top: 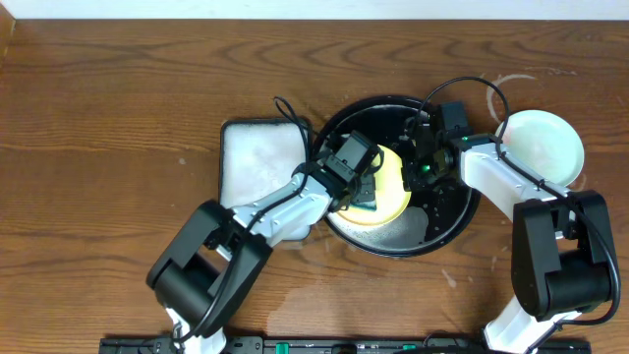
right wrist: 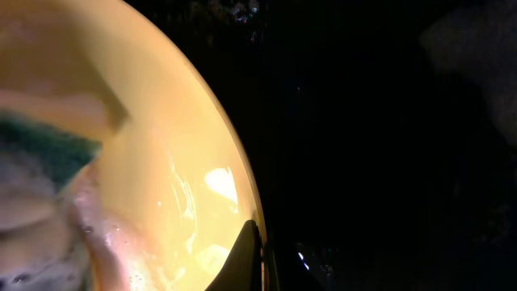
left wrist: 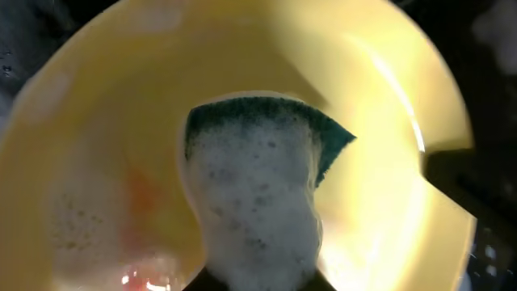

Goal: Clean dirty plates on tray and stack at the side
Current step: 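Keep scrubbing the yellow plate surface with the left-held sponge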

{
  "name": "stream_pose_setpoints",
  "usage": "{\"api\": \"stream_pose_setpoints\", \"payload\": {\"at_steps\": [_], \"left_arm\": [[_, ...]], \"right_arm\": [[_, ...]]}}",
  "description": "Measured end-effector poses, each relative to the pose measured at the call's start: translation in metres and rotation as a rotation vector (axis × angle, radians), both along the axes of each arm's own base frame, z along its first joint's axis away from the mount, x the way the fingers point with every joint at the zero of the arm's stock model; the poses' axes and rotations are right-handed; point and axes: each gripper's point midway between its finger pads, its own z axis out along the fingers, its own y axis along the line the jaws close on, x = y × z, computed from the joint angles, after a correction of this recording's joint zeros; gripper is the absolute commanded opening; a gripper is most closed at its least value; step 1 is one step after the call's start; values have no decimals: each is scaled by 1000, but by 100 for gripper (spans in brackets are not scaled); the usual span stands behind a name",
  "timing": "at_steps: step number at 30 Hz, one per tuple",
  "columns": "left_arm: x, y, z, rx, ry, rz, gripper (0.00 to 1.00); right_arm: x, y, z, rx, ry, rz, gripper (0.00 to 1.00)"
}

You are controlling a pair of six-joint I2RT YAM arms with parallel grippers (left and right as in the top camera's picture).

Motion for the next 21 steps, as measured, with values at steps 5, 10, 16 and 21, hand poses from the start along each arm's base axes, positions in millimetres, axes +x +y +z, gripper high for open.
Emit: {"api": "stream_pose_setpoints", "payload": {"at_steps": [5, 10, 16, 21], "left_arm": [[7, 8, -4, 76, -55, 14, 8], [26, 36, -2, 254, -186, 63, 8], [42, 66, 9, 471, -335, 123, 8], [47, 81, 20, 563, -393, 147, 8]], "right_arm": [[0, 0, 0, 1, 1, 0, 1], [-1, 0, 0, 2, 3, 0, 1], [-2, 3, 0, 11, 7, 2, 1], [-1, 8, 1, 23, 4, 7, 1]]}}
